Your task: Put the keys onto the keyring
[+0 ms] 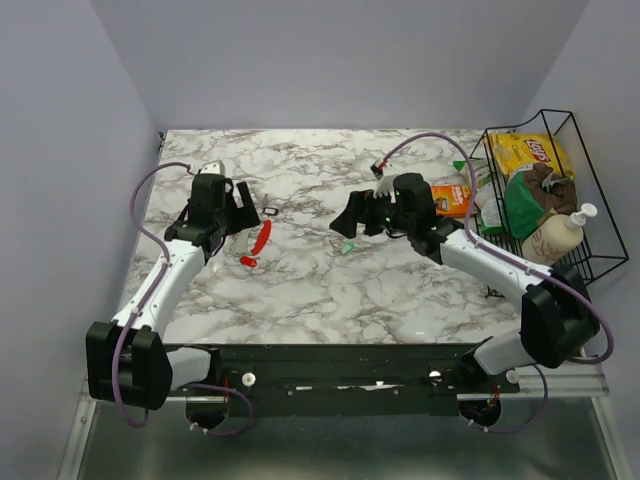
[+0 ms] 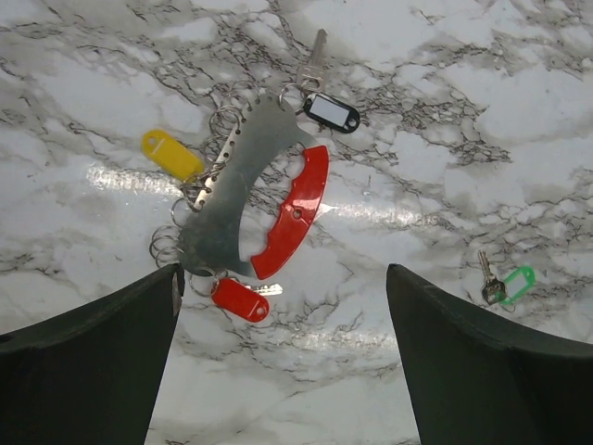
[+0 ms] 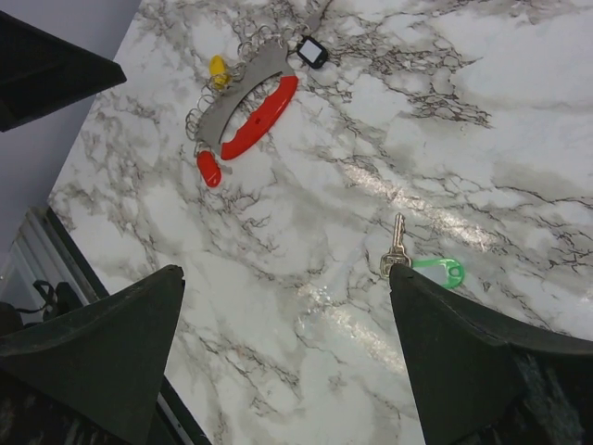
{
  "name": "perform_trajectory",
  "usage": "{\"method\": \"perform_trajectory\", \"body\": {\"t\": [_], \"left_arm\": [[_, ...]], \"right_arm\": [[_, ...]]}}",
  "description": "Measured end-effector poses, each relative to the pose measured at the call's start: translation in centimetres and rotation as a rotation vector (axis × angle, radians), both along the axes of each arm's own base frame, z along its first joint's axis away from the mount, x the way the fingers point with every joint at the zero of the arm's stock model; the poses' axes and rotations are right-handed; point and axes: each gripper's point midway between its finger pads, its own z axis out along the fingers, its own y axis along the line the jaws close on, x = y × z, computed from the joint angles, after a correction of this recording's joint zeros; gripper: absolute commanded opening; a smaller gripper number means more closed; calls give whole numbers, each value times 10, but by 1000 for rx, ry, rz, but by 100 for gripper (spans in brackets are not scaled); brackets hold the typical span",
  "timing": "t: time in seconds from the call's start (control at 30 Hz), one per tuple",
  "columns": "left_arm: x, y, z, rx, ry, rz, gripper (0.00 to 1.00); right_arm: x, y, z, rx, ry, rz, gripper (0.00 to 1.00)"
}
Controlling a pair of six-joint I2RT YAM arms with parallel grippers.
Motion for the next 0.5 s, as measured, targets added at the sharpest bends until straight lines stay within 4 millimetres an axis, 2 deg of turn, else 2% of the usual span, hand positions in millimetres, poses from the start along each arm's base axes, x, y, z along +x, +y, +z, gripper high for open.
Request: {"method": "perform_trajectory", "body": {"t": [0.27, 0.4, 0.43, 0.5], "left_arm": [[10, -23, -35, -42, 120, -94, 98], [22, -30, -53, -21, 203, -108, 90], [26, -33, -59, -4, 234, -114, 84], [34, -39, -67, 23, 265, -128, 82]], "right_arm": [[-8, -9, -8, -26, -7, -5, 100], [-15, -16, -19, -47, 10, -15, 100], [-17, -19, -23, -56, 19, -19, 100], [-20, -22, -29, -70, 32, -23, 100]]}}
